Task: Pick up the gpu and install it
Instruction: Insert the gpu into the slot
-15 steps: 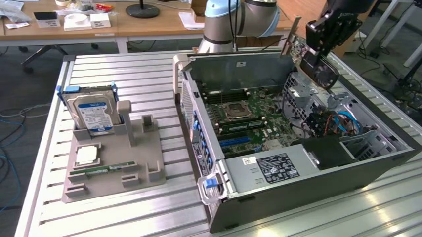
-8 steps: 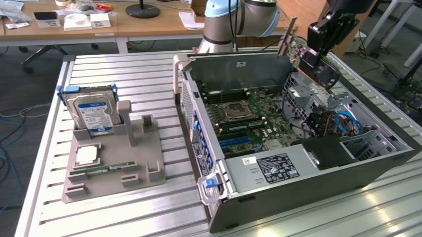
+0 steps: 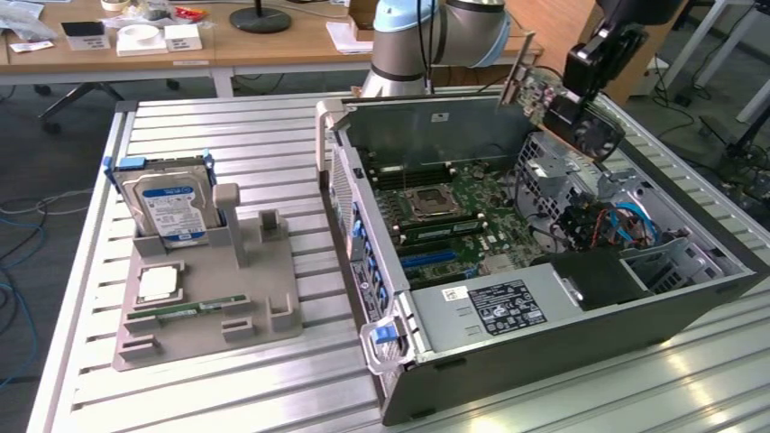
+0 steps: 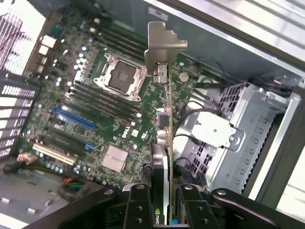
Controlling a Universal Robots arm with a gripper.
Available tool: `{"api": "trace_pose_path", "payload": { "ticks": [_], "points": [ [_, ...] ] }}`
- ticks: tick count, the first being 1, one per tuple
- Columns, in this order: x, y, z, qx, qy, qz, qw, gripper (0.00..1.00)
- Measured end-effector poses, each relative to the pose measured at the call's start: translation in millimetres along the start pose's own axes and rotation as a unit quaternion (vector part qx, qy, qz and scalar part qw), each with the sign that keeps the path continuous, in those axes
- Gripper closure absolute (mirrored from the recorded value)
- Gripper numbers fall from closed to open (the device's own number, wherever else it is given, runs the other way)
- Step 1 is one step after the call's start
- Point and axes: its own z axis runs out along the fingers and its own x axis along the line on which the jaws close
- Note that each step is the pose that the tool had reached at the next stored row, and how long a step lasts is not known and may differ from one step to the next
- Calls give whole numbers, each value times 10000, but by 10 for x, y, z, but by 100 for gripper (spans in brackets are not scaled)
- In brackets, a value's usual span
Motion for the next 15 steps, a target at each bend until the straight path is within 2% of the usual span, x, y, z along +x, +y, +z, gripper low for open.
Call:
{"api": "trace_pose_path", "payload": {
  "ticks": [3,7,10,15],
  "points": [
    [0,0,1,-8,13,-251,9997,73],
    [0,0,2,-19,31,-586,9983,73],
    [0,0,3,-28,43,-825,9966,73],
    [0,0,5,-41,64,-1227,9924,73]
  ]
}}
